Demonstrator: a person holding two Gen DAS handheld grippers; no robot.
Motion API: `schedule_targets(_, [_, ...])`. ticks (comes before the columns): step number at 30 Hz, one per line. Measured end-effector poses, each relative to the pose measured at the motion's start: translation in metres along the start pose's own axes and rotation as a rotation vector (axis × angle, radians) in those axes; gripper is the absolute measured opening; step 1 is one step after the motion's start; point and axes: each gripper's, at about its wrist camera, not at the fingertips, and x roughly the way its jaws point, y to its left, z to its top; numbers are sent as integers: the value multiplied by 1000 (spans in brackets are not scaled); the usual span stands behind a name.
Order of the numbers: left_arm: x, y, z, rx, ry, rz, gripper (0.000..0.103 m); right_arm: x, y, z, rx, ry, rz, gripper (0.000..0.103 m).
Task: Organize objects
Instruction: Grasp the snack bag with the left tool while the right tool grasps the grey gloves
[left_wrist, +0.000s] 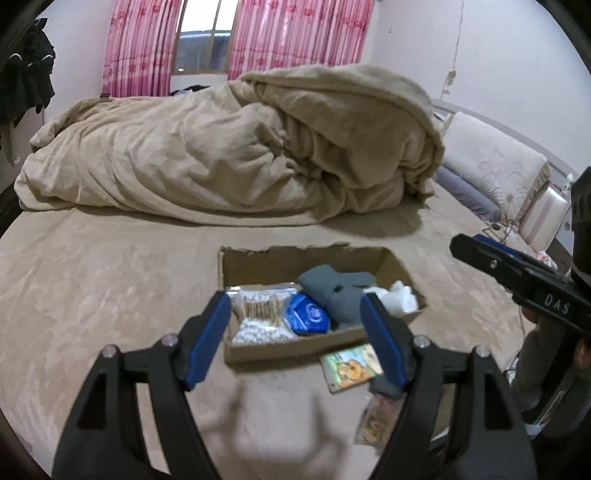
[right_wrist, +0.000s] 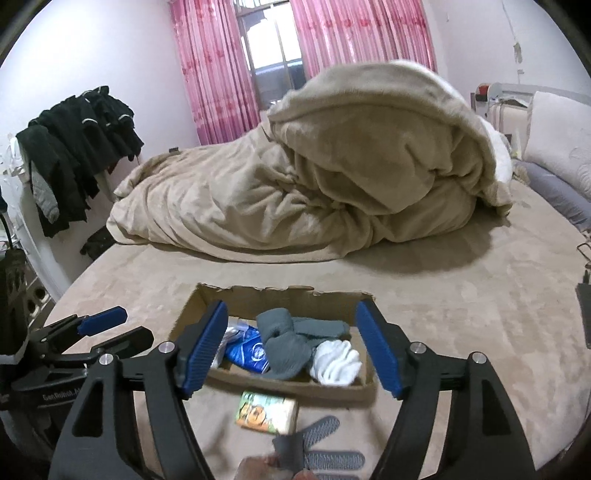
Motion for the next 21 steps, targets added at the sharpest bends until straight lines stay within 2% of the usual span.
schedule_targets(5, [-25, -11, -8, 4, -10, -14, 75, -33, 8, -5, -21, -18, 0, 75])
schedule_targets(9, [-40, -18, -19, -7, -8, -27, 81, -56, 8, -10, -16, -45, -9, 75])
schedule_targets(17, [-48, -33, -41, -33, 23, -50, 91, -87, 4, -30, -11, -60, -12, 75])
schedule_targets(21, [-41, -48, -57, -14, 61, -32, 91, -91, 1, -45, -18, -42, -19, 75])
